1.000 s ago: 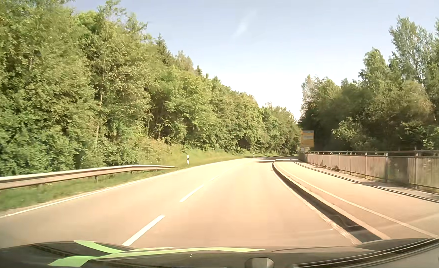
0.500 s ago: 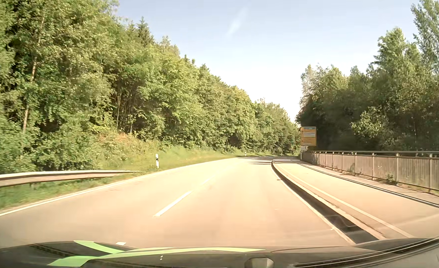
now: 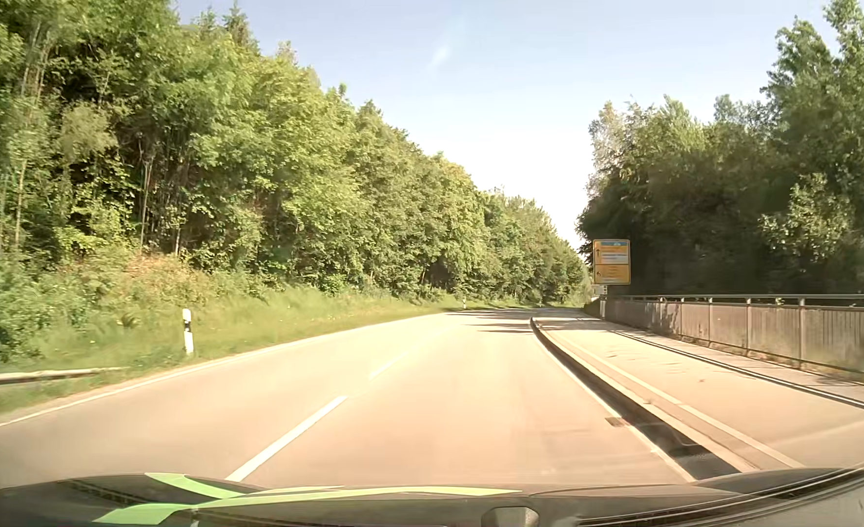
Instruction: Follow the waypoints while adhering to traffic rules and regulations
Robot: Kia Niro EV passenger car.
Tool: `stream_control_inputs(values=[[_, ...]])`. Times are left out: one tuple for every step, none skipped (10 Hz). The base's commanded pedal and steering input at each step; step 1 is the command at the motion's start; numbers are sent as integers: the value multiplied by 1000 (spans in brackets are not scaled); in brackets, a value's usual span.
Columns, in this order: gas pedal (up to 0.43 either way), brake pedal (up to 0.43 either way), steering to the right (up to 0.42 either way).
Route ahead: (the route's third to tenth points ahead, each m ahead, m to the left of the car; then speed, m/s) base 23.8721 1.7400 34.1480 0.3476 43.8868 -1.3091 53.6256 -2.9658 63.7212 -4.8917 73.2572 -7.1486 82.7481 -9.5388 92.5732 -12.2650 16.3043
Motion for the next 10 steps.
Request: stream_control_inputs(values=[[67, 0, 17], [28, 0, 17], [28, 0, 17], [28, 0, 17], [28, 0, 17], [28, 0, 17], [28, 0, 17], [28, 0, 17], [28, 0, 17], [28, 0, 17]])
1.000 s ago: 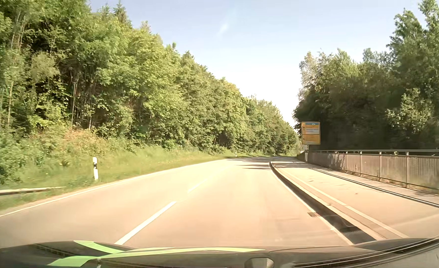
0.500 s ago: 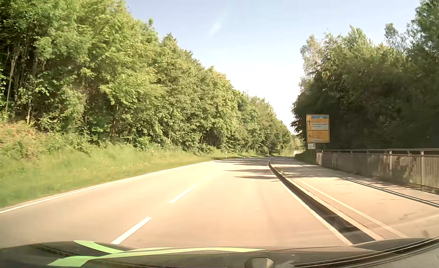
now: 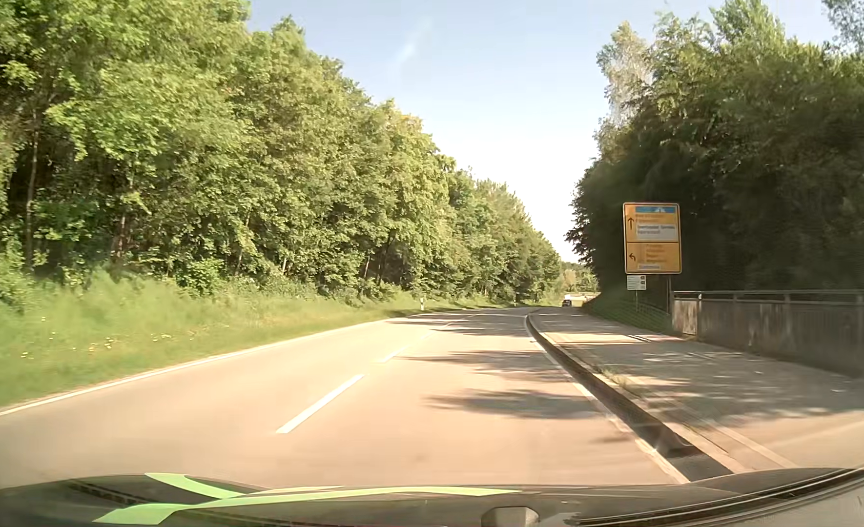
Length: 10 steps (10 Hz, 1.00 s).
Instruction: Follow the waypoints while adhering to traffic rules and regulations
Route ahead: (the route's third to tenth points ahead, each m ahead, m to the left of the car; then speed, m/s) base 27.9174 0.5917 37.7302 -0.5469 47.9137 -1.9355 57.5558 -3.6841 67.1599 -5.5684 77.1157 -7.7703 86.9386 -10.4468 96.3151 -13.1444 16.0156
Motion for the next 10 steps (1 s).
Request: stream_control_inputs(values=[[28, 0, 17], [28, 0, 17], [28, 0, 17], [28, 0, 17], [28, 0, 17], [28, 0, 17], [28, 0, 17], [28, 0, 18], [28, 0, 17], [8, 0, 17]])
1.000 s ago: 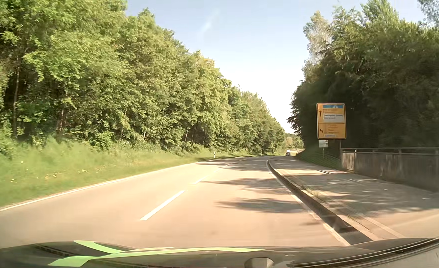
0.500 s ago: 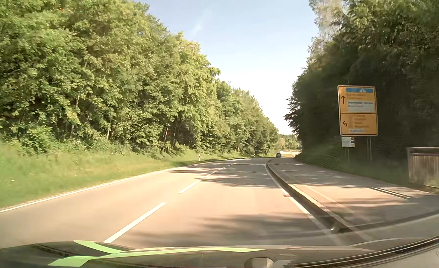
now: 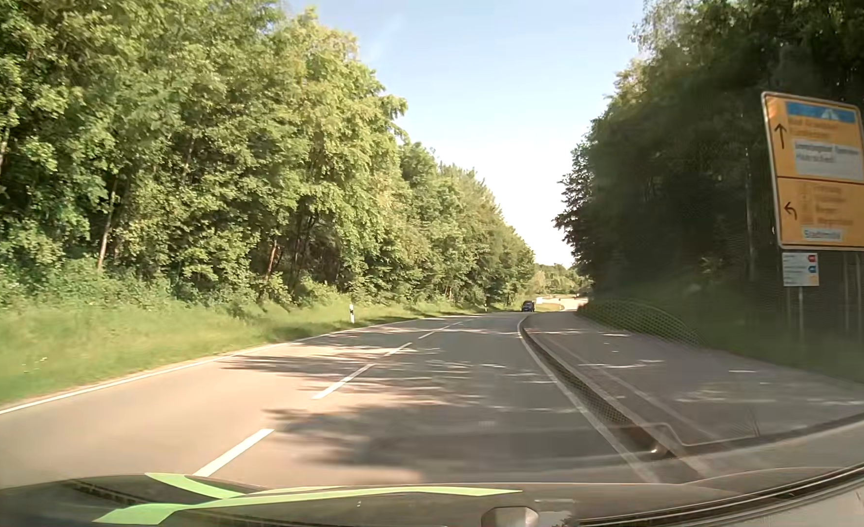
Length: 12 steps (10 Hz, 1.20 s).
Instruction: Follow the waypoints while adhering to traffic rules and regulations
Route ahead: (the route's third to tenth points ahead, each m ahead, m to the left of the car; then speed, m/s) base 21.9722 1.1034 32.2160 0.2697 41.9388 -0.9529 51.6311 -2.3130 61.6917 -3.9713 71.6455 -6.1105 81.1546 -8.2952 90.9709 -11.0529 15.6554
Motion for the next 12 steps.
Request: stream_control_inputs(values=[[0, 0, 17], [0, 0, 17], [0, 0, 15], [0, 0, 14], [0, 0, 14], [0, 0, 13], [0, 0, 13], [0, 0, 12], [0, 0, 11], [0, 0, 10], [0, 0, 10], [0, 0, 9]])
